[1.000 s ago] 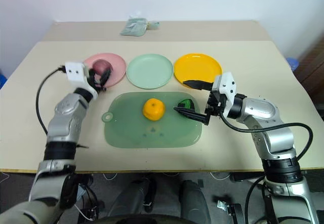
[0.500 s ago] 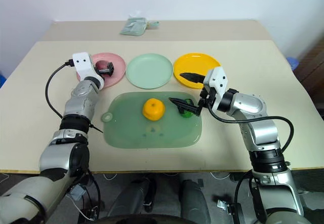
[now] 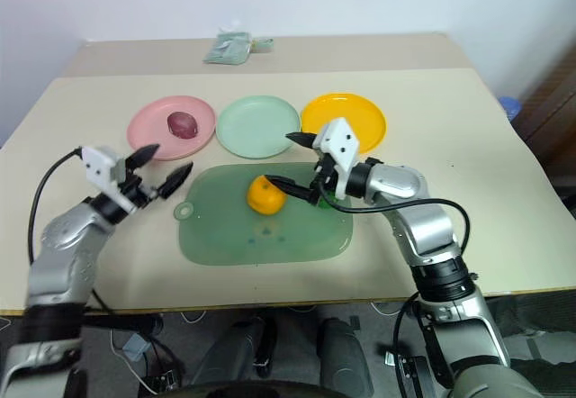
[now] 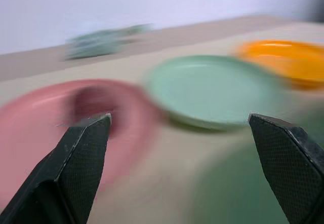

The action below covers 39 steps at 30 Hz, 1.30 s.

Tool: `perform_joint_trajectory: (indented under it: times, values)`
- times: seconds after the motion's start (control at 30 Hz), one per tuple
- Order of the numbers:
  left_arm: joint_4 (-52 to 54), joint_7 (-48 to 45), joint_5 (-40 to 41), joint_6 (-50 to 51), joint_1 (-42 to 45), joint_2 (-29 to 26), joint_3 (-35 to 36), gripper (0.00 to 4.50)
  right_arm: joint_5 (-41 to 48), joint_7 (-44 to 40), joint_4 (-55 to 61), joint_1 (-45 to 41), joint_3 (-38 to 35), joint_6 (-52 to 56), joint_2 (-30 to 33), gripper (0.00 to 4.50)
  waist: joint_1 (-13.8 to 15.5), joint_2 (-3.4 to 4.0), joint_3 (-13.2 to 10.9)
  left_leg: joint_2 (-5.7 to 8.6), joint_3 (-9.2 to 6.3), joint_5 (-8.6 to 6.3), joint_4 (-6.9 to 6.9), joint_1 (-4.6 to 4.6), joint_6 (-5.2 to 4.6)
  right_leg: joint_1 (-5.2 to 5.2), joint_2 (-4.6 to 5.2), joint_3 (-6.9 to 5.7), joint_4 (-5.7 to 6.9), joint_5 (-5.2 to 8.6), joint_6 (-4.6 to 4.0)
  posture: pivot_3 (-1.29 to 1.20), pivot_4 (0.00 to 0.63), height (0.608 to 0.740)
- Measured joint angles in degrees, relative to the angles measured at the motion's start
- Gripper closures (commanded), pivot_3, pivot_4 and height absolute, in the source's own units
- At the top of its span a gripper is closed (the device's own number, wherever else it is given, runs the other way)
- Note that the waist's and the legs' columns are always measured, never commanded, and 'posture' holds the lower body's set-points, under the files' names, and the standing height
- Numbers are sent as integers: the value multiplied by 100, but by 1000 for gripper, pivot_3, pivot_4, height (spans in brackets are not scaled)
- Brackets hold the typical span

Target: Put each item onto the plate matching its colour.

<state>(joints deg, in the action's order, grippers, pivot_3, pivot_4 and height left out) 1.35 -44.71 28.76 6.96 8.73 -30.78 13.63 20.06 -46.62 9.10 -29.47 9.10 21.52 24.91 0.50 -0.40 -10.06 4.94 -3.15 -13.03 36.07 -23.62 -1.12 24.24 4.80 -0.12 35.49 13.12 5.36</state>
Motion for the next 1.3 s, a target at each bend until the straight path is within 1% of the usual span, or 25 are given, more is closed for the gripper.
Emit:
perform_joint_trajectory:
  times: [0.07,0.17,0.27,0.33,0.57,0.8,1.03,1.17,1.2,1.3]
  values:
    - [171,-854,439,55,-383,-380,101,49,-112,85,-29,-65,186,140,-139,0,-15,-2,2,-3,1,0,-2,0,0,1,-1,-1,-4,0,-5,0,150,740]
    - [222,-1715,720,43,-685,-747,230,49,-236,96,-101,-73,415,278,-156,0,9,1,0,-2,0,0,-1,0,0,2,-1,-2,-4,8,-18,0,150,740]
    - [221,-2380,875,20,-841,-984,311,49,-412,89,-338,-85,581,349,-193,0,6,1,0,-2,1,0,-1,0,-1,2,-1,-2,-5,9,-20,0,150,740]
    - [221,-2628,878,-10,-858,-1036,311,49,-508,70,-517,-87,644,348,-220,0,9,2,0,-2,1,0,-2,0,-1,4,-2,-3,-4,9,-19,0,150,740]
    - [530,-2818,907,5,-1073,-1011,299,49,-819,96,-995,-311,761,343,-422,0,-31,2,0,-2,1,5,-9,0,-9,9,-4,-3,0,7,-17,0,150,740]
    - [565,-2954,904,-1,-1243,-1032,307,49,-1042,24,-1393,-426,899,356,-520,0,-46,3,0,-3,1,2,-7,1,-3,8,-6,-3,-1,8,-18,0,150,740]
    - [593,-2959,903,-1,-1244,-1032,307,49,-1039,-171,-1414,-426,949,583,-558,0,-86,3,0,-3,0,5,-9,1,-7,9,-6,-3,0,7,-17,0,150,740]
    - [651,-2908,900,-1,-1245,-1027,306,0,-1044,-127,-1416,-426,948,582,-651,1115,-124,3,0,-3,1,5,-13,1,-8,11,-7,-3,1,7,-16,0,150,740]
    - [670,-2884,899,-1,-1246,-1020,307,0,-1044,-106,-1417,-426,948,582,-668,1280,-125,3,0,-3,0,5,-14,1,-8,12,-7,-3,1,6,-16,0,150,740]
    - [714,-2809,888,-3,-1276,-987,306,0,-1026,-70,-1405,-426,912,620,-720,1280,-127,3,0,-3,1,5,-14,1,-8,12,-7,-3,1,6,-15,0,150,740]
